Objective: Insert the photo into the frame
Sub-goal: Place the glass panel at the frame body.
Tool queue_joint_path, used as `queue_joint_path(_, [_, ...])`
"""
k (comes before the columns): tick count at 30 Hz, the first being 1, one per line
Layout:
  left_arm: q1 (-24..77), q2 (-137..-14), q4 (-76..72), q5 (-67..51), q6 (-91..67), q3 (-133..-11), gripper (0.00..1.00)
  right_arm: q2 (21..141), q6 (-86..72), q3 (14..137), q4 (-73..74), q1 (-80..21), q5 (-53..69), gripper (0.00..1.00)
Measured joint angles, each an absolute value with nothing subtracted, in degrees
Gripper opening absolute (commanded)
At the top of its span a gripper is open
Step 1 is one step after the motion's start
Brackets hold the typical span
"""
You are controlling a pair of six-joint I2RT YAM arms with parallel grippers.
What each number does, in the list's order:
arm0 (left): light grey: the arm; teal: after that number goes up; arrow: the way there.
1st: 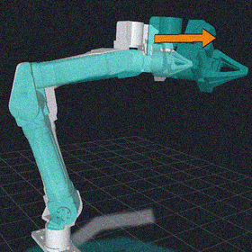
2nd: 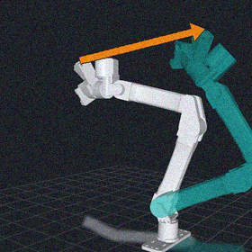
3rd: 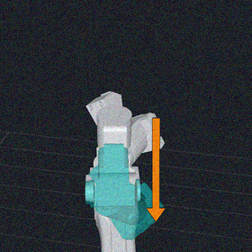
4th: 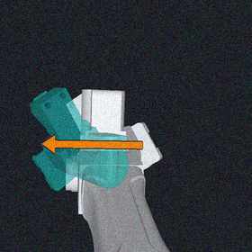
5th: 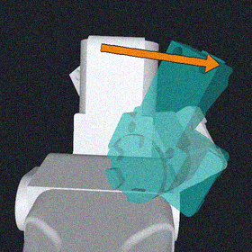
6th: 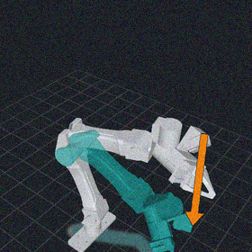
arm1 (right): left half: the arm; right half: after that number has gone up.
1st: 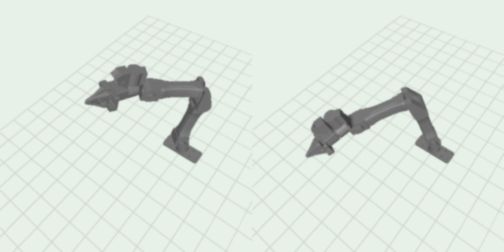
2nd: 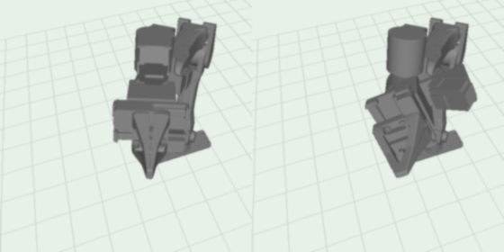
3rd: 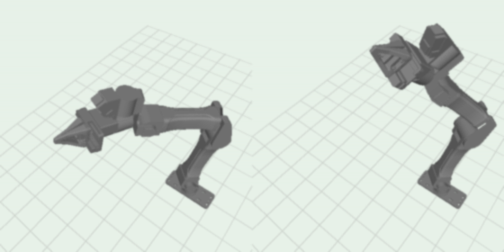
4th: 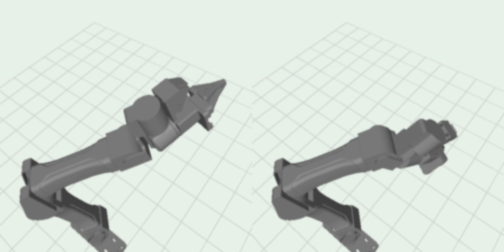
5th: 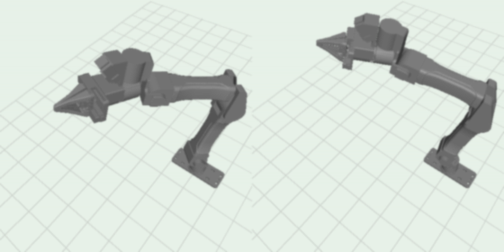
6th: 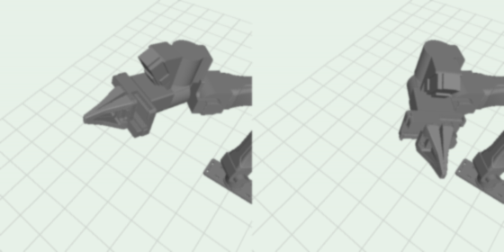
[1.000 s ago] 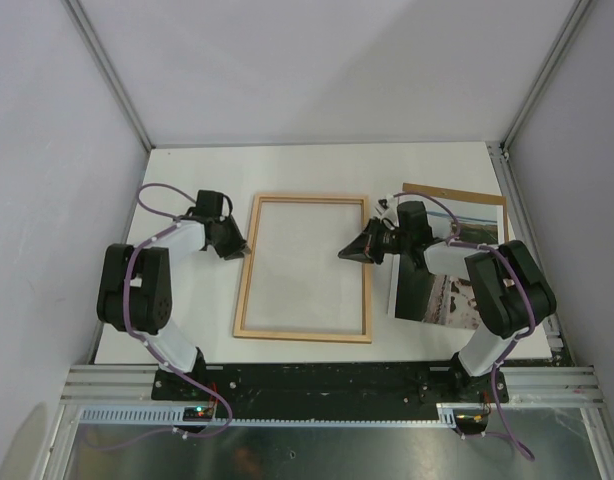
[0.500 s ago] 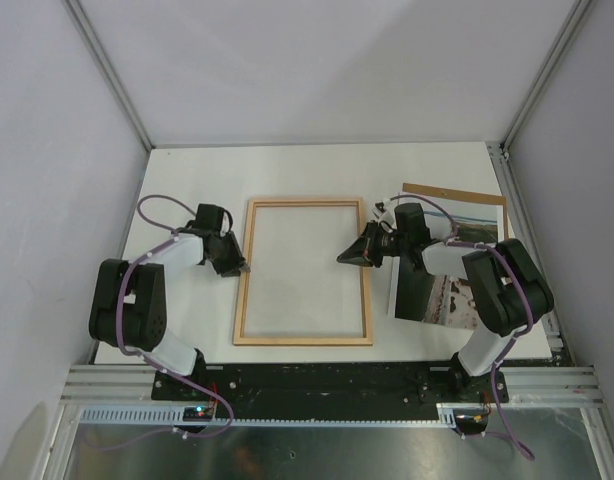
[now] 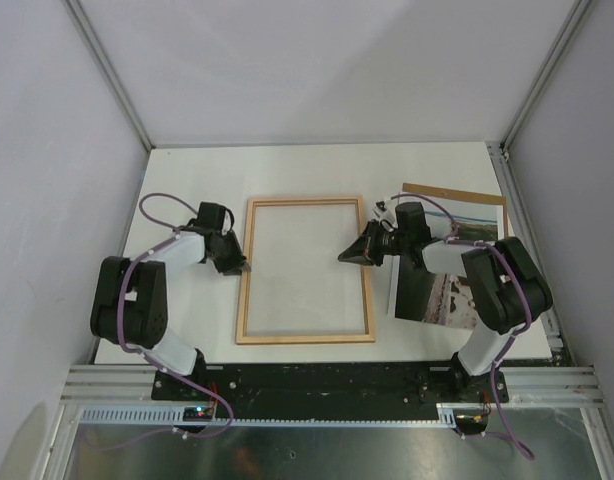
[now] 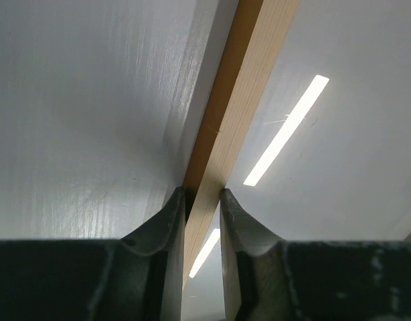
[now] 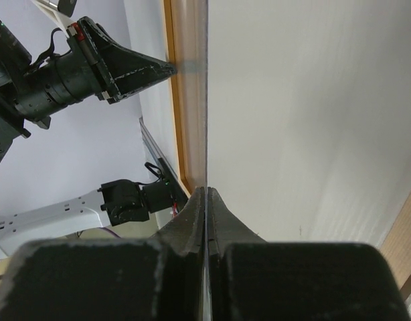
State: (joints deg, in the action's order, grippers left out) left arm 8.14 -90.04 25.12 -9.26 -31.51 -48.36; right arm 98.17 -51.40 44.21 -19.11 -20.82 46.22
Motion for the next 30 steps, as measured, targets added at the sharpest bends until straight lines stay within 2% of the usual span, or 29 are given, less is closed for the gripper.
queue_joint_path(16, [8.88,-93.97,22.79,-8.78,-39.20,-51.55,0.00,102.02,-48.25,51.05,-16.80,-18.00,47.57,0.00])
queue_joint_path(30, [8.99,-95.31,21.87,-9.15,-40.03,-52.62,0.00,102.02,-45.08,52.23,-14.04,-16.38,50.06,0.00])
